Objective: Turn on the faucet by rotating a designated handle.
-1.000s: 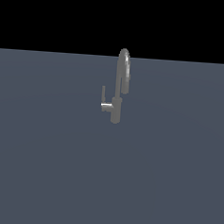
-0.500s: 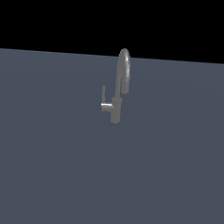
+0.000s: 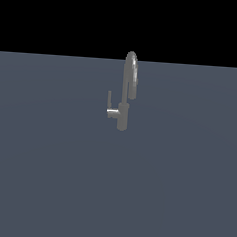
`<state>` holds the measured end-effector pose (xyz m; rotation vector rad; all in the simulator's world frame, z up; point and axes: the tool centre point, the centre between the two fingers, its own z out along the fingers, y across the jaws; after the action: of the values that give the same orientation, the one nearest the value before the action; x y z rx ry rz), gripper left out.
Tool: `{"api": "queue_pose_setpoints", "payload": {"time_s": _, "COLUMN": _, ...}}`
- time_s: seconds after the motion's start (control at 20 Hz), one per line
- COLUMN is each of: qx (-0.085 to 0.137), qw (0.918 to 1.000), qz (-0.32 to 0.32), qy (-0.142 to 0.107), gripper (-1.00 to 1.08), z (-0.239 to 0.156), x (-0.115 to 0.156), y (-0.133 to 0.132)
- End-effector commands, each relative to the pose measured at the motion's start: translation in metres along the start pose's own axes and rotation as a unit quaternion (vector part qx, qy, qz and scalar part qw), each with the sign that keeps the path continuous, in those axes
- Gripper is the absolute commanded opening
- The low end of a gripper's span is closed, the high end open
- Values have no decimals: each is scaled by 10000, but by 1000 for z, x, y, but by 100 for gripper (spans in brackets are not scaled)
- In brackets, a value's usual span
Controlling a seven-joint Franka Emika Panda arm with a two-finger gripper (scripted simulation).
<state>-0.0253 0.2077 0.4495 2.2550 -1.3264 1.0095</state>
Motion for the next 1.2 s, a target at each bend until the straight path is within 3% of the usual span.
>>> {"api": "queue_pose_setpoints", "payload": {"time_s": 0.0, "qx": -154, "qw": 9997, "qz": 168, "qy": 27, "gripper": -100, "z": 34, "x": -12, "y": -13}}
{"api": "queue_pose_setpoints", "payload": {"time_s": 0.35, "qx": -648, "qw": 9957, "qz": 656, "qy": 25, "gripper": -100, "z": 144, "x": -44, "y": -33}}
{"api": "queue_pose_setpoints", "payload": {"time_s": 0.7, "qx": -1131, "qw": 9872, "qz": 1120, "qy": -74, "gripper": -100, "z": 250, "x": -71, "y": -28}}
{"api": "queue_pose_setpoints", "payload": {"time_s": 1.15, "qx": -1511, "qw": 9770, "qz": 1491, "qy": -192, "gripper": -100, "z": 328, "x": -93, "y": -11}}
